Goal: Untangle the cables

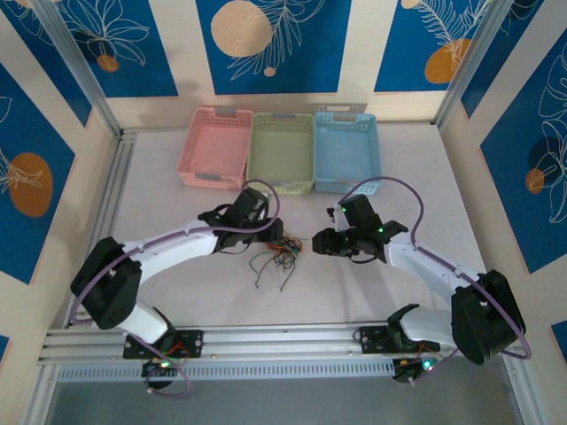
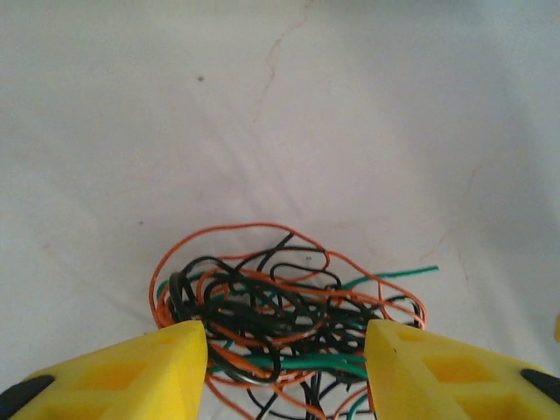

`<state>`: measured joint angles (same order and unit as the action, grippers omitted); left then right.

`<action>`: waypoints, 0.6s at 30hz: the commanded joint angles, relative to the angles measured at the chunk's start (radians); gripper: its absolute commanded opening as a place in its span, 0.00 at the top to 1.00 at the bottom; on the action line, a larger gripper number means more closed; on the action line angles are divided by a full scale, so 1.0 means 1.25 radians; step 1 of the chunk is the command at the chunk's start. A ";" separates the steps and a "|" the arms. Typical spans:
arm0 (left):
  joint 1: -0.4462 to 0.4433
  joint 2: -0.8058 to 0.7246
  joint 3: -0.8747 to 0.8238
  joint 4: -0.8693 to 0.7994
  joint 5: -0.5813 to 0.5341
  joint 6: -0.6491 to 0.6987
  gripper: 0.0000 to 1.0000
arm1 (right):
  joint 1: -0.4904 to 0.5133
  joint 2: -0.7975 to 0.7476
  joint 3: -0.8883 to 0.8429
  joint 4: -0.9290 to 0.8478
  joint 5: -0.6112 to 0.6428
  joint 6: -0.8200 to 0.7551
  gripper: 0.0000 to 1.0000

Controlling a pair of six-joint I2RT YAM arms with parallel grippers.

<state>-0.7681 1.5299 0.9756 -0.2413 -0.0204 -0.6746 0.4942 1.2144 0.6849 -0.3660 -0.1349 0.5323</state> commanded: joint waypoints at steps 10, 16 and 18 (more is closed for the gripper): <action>0.011 0.036 0.021 -0.038 -0.057 -0.004 0.43 | -0.006 -0.014 -0.015 0.020 -0.023 0.012 0.62; 0.009 0.014 0.002 -0.044 -0.078 -0.019 0.34 | -0.006 -0.011 -0.013 0.022 -0.025 0.011 0.62; 0.009 0.015 0.002 -0.042 -0.077 -0.020 0.35 | -0.007 -0.010 -0.013 0.022 -0.026 0.011 0.62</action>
<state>-0.7631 1.5627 0.9810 -0.2741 -0.0910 -0.6842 0.4904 1.2118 0.6758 -0.3508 -0.1394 0.5362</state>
